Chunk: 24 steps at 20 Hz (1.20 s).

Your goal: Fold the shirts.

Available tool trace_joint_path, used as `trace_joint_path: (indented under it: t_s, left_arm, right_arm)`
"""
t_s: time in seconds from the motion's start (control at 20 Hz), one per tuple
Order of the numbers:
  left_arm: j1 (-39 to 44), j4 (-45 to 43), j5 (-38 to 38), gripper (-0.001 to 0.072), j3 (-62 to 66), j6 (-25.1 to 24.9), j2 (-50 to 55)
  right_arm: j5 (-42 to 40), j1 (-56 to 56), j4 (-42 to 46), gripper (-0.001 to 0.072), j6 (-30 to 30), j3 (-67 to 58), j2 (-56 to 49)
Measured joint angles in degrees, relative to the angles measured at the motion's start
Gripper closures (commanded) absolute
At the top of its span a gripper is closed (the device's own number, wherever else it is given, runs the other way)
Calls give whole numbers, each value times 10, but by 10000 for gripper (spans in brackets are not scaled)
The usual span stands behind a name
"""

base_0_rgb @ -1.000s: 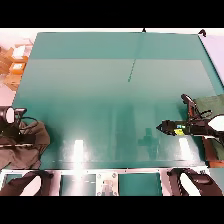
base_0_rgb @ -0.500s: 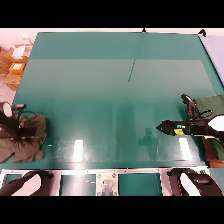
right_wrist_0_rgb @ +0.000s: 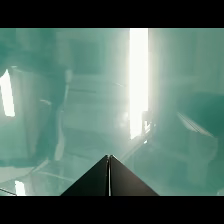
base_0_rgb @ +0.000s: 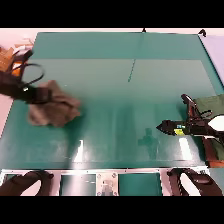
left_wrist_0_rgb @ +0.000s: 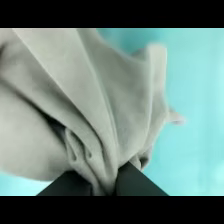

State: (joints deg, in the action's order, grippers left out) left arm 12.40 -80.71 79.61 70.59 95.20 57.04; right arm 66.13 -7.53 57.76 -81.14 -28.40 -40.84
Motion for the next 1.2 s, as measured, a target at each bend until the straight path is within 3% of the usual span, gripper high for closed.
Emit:
trace_joint_path:
  t_s: [0.05, 0.1, 0.15, 0.2, 0.25, 0.45, 0.55, 0.6, 0.65, 0.9, 1.2]
  left_arm:
    - [40, 13, -27, 675, 9, 13, 11]
    - [75, 25, -52, 673, 14, 23, 26]
    - [109, 38, -81, 611, 18, 30, 48]
    - [138, 52, -108, 203, 21, 33, 73]
    - [164, 69, -138, -12, 24, 33, 101]
    - [188, 121, -194, -9, 37, 19, 183]
    - [151, 124, -171, -9, 55, -1, 194]
    - [123, 123, -152, -9, 63, -11, 194]
    - [95, 118, -130, -9, 68, -19, 194]
    - [-55, 79, -64, -8, 30, -46, 194]
    - [-135, 152, -176, -1, -112, -113, 226]
  right_arm:
    - [-1, 0, -6, 686, 0, 0, 0]
    - [-3, 0, -15, 607, 0, 0, 0]
    - [-4, 0, -22, 516, 0, 0, -1]
    - [-5, 0, -28, 476, 0, 0, -1]
    - [-5, 0, -33, 437, 0, 0, -1]
    - [-5, -4, -42, 280, 0, 0, -1]
    - [-4, -5, -44, 272, 0, 0, -1]
    - [-5, -6, -46, 191, 0, 2, -2]
    - [-9, -6, -50, 174, 0, 3, -4]
    - [-65, 16, -95, 174, 16, 7, -73]
    - [-137, 82, -154, 174, 46, -45, -238]
